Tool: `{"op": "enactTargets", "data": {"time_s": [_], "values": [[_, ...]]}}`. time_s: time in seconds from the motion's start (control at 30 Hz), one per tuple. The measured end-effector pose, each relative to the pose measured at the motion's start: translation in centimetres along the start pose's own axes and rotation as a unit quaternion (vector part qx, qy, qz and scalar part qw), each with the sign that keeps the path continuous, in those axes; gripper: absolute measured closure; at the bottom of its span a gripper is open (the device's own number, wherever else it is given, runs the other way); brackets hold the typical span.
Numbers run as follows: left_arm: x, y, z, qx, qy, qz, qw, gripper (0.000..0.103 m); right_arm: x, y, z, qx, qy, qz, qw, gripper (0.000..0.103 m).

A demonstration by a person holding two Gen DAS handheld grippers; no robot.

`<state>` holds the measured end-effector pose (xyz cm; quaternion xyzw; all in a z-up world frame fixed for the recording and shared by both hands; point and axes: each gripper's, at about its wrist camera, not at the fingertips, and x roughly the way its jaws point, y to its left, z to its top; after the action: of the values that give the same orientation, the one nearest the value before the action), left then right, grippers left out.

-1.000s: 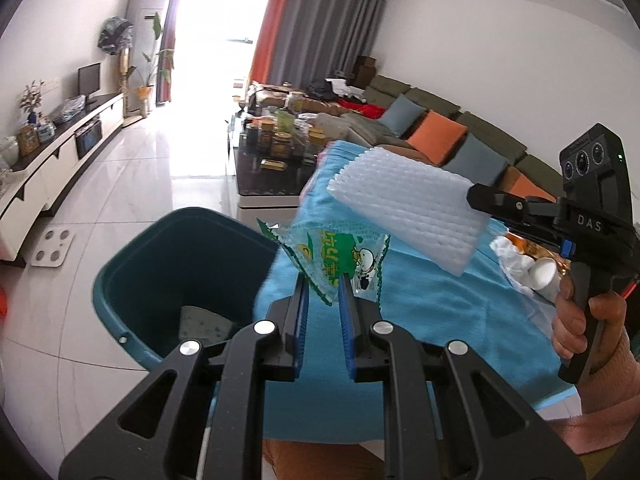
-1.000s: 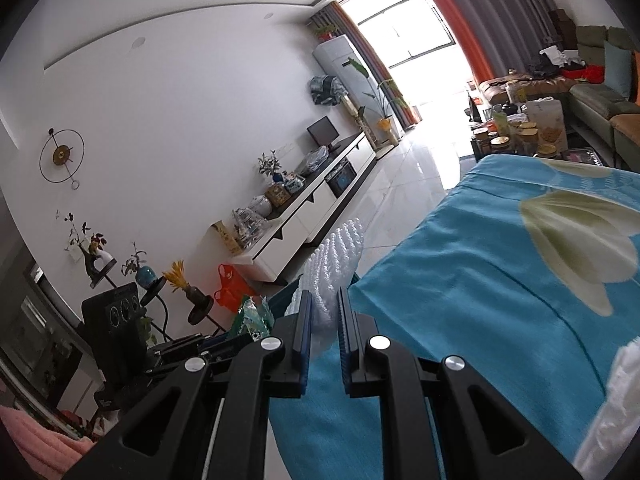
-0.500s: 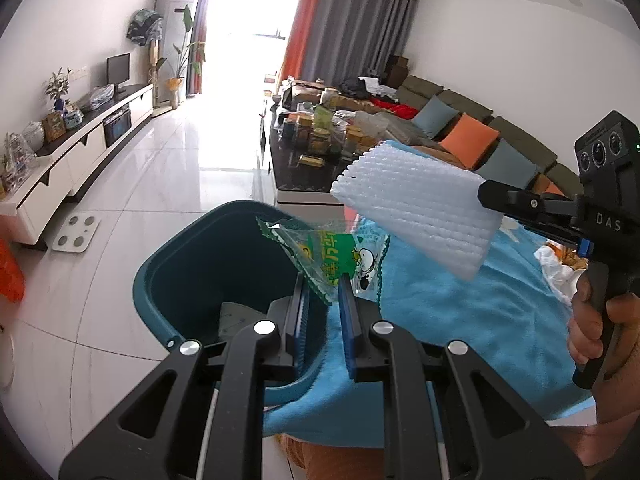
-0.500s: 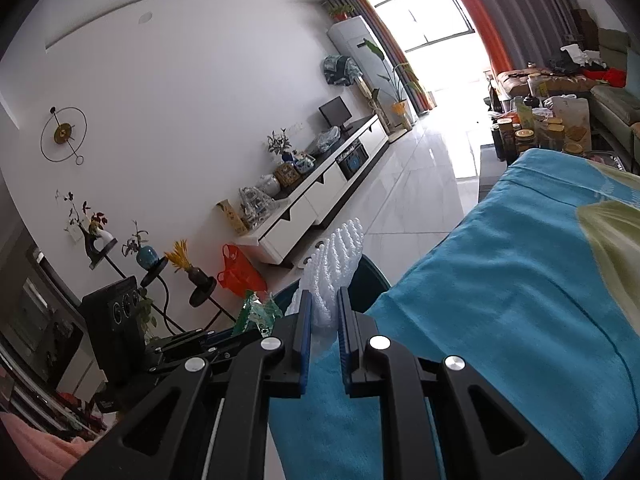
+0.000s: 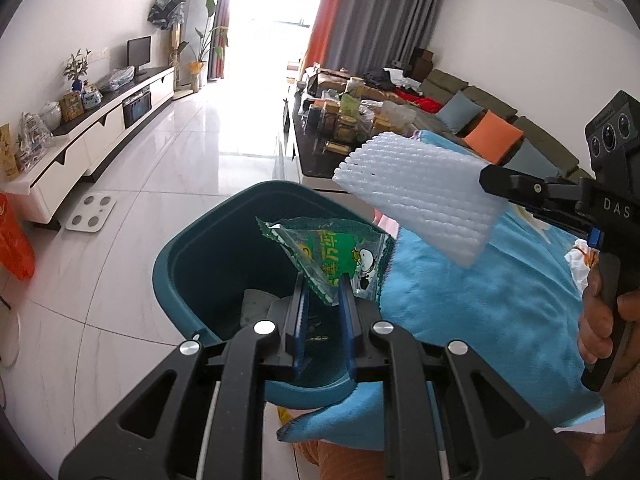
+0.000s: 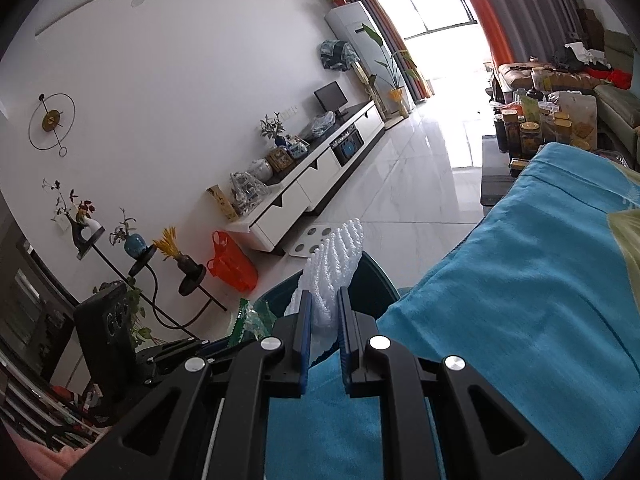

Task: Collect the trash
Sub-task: 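Carry the wrapper and foam netting in both grippers over the teal bin, then open both grippers to drop the wrapper and netting into the bin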

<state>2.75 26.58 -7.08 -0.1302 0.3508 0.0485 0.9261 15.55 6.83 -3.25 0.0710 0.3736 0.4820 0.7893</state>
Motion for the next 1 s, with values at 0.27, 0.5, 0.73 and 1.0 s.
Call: {"op": "enactTargets", "data": {"time_s": [0.27, 0.5, 0.73, 1.0], "values": [[0.9, 0.9, -0.2, -0.008, 0.011, 0.011, 0.9998, 0.087, 2.8, 0.4, 0.5, 0.003, 0.026, -0.012, 1.000, 0.092], [2.3, 1.5, -0.1, -0.020, 0.025, 0.018, 0.9993, 0.086, 5.2, 0.5, 0.4, 0.006, 0.051, -0.022, 0.998, 0.090], [3.5, 2.0, -0.1, -0.034, 0.038, 0.023, 0.9985, 0.086, 7.1, 0.8, 0.2, 0.014, 0.077, -0.022, 0.997, 0.087], [4.4, 2.8, -0.2, -0.048, 0.037, 0.035, 0.9976, 0.074, 7.0, 0.5, 0.3, 0.019, 0.076, -0.022, 0.997, 0.079]]}}
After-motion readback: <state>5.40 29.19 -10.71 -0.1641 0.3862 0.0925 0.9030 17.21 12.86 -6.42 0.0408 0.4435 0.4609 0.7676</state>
